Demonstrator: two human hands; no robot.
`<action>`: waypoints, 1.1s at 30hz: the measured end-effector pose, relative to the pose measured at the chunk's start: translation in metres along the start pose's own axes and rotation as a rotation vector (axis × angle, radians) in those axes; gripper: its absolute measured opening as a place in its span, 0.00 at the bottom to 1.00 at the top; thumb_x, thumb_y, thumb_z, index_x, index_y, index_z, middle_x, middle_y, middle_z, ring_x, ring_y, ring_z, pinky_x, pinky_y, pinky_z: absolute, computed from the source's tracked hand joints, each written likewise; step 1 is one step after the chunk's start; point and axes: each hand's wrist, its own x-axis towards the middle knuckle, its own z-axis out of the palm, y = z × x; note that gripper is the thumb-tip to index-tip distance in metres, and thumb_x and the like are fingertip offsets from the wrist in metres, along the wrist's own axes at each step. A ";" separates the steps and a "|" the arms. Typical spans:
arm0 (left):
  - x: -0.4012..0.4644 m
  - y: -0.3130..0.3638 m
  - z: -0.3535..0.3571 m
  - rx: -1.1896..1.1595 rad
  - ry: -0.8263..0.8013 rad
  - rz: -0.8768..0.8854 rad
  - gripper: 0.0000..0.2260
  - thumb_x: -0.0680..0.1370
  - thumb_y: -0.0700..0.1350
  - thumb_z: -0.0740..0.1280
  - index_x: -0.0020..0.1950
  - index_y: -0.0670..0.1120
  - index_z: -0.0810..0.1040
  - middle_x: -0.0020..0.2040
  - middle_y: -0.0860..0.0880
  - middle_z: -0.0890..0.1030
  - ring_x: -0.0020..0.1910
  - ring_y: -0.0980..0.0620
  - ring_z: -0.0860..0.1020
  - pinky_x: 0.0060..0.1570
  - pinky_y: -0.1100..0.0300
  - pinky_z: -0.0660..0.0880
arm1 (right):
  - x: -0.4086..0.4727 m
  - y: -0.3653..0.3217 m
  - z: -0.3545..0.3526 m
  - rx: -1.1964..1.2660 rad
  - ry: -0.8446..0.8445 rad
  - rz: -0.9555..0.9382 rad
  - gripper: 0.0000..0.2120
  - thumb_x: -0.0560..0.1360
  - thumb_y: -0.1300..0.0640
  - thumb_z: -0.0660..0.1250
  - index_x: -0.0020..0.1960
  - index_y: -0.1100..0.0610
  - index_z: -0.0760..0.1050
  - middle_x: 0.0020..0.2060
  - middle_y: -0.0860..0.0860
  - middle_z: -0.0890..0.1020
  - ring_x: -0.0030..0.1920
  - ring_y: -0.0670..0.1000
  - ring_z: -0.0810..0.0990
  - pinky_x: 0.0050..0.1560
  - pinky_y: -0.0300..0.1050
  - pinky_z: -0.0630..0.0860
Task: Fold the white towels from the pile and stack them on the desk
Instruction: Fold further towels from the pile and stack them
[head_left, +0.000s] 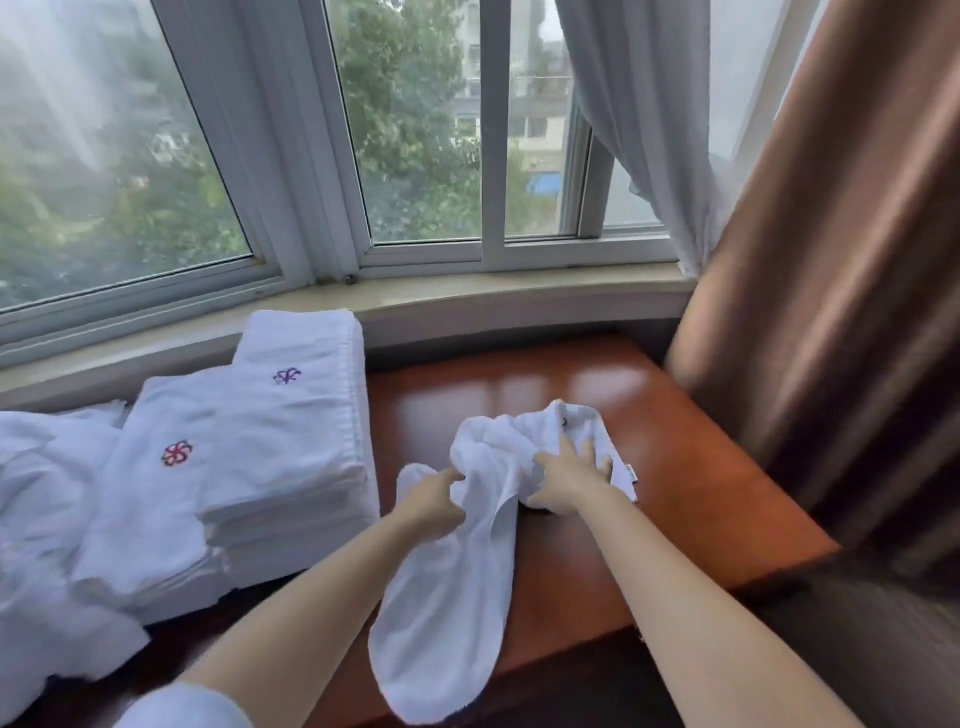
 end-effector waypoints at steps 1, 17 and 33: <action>0.000 0.000 0.006 0.062 -0.007 0.014 0.27 0.73 0.39 0.64 0.73 0.48 0.67 0.68 0.46 0.72 0.64 0.48 0.73 0.52 0.65 0.67 | -0.002 0.004 0.008 -0.024 -0.008 -0.009 0.29 0.74 0.48 0.64 0.73 0.47 0.61 0.76 0.54 0.50 0.76 0.63 0.44 0.72 0.63 0.46; -0.021 -0.021 0.094 0.463 -0.378 -0.224 0.43 0.73 0.59 0.69 0.79 0.58 0.43 0.79 0.44 0.39 0.76 0.34 0.39 0.73 0.39 0.53 | -0.020 0.050 0.112 -0.048 -0.262 -0.119 0.38 0.79 0.48 0.59 0.79 0.52 0.38 0.78 0.52 0.48 0.71 0.58 0.67 0.65 0.52 0.70; -0.006 -0.037 0.054 0.304 -0.320 -0.140 0.34 0.79 0.42 0.54 0.78 0.56 0.38 0.70 0.41 0.70 0.63 0.41 0.73 0.64 0.54 0.69 | -0.033 0.025 0.146 0.173 0.029 -0.124 0.28 0.80 0.44 0.54 0.77 0.45 0.49 0.63 0.53 0.72 0.52 0.55 0.78 0.48 0.49 0.76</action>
